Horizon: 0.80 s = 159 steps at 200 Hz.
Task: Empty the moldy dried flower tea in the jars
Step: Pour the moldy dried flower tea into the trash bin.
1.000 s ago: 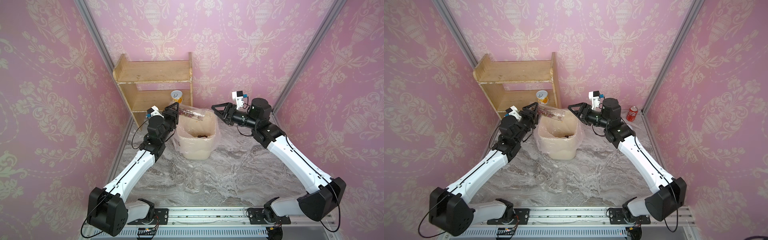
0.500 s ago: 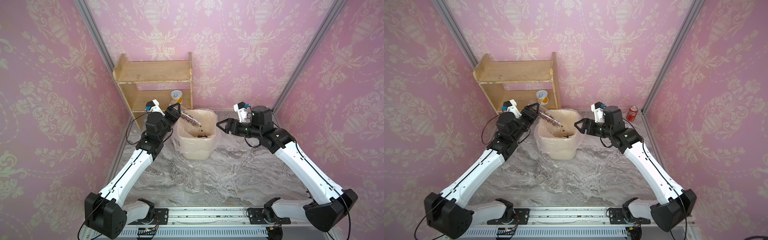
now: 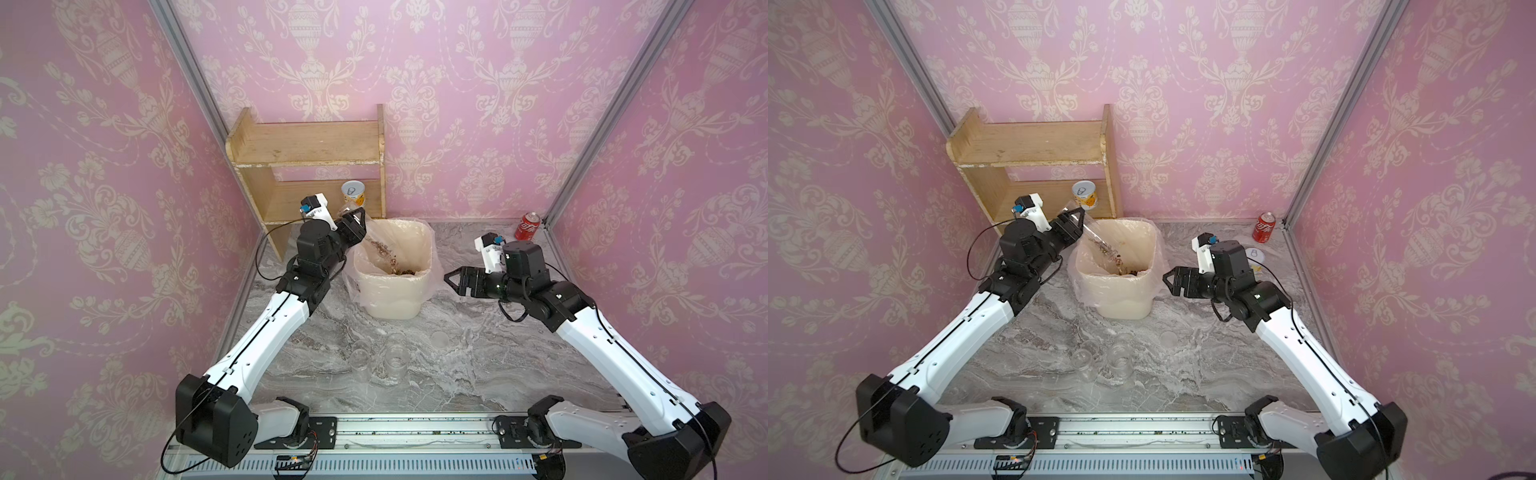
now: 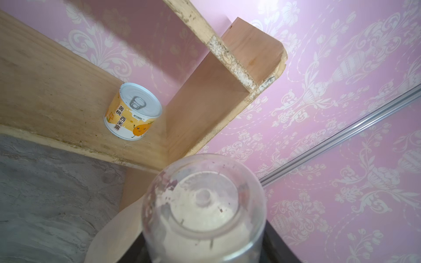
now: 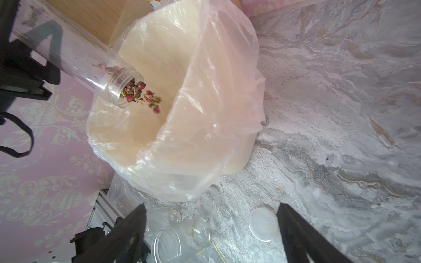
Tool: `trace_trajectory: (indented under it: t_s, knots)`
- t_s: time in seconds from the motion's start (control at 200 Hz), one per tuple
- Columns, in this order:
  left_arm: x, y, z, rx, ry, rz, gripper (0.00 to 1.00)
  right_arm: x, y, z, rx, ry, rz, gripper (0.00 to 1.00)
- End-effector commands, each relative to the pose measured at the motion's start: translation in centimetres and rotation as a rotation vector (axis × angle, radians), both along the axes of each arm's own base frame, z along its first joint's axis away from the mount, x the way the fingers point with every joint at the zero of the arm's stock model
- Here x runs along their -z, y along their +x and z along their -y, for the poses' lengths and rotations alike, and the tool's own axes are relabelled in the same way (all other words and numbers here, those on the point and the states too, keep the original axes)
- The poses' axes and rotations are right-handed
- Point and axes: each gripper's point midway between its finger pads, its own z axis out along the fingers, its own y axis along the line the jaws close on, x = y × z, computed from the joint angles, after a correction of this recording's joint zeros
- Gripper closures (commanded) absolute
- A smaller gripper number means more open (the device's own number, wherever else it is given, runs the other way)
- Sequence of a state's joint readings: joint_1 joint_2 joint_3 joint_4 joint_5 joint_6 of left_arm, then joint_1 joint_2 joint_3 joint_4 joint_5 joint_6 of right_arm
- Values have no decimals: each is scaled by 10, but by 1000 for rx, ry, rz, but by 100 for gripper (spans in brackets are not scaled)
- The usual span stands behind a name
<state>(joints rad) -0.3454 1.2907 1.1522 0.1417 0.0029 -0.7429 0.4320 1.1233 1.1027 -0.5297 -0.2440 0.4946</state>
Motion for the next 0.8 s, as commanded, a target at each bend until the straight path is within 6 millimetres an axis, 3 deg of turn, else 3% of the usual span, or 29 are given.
trace_trajectory:
  t_s: [0.0, 0.255, 0.625, 0.791]
  knots:
    - [-19, -2, 6, -9, 158, 67, 71, 5, -2, 16, 46, -55, 49, 6]
    - [-26, -13, 31, -9, 424, 141, 71, 19, -13, 31, 79, -80, 85, 4]
    - [-20, -25, 73, -33, 898, 234, 71, 30, -19, 33, 82, -84, 65, 4]
    - [-21, -25, 72, -61, 863, 220, 70, 29, -17, 32, 83, -79, 64, 4]
